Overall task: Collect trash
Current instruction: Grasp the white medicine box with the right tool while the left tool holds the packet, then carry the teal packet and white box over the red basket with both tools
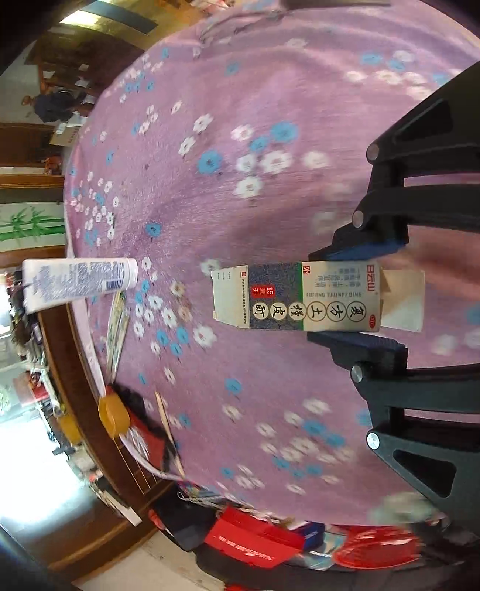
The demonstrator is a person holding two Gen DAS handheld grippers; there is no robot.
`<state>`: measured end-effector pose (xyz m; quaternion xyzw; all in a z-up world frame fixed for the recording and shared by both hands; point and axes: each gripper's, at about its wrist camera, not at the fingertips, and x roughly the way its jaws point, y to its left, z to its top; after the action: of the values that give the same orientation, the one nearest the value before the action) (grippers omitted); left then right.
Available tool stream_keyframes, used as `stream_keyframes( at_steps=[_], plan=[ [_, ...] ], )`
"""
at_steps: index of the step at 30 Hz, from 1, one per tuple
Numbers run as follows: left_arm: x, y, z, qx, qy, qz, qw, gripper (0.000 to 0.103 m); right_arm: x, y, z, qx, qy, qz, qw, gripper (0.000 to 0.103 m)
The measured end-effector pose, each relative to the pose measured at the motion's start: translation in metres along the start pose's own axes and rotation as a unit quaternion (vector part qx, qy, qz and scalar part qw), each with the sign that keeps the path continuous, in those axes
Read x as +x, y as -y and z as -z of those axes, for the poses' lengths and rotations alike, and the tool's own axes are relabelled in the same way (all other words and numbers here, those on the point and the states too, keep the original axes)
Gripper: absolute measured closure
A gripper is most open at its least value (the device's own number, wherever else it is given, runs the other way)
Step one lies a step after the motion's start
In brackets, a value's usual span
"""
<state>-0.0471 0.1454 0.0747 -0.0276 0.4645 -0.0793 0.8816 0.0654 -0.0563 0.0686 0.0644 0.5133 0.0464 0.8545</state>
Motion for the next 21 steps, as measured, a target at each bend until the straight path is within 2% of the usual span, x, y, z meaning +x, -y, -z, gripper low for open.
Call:
stream_keyframes(
  at_steps=[6,9,21],
  plan=[
    [-0.009,0.001,-0.004,0.002,0.018,-0.007,0.9998,0.059,-0.041,-0.025,0.053,-0.033,0.019,0.04,0.998,0.066],
    [-0.012,0.004,-0.003,-0.013,0.027,-0.02,0.9994,0.059,-0.054,-0.026,0.066,-0.054,0.027,0.042,0.997,0.066],
    [-0.012,0.033,0.009,-0.059,0.031,-0.061,0.9959,0.059,-0.063,-0.026,0.086,-0.167,0.046,0.039,0.984,0.066]
  ],
)
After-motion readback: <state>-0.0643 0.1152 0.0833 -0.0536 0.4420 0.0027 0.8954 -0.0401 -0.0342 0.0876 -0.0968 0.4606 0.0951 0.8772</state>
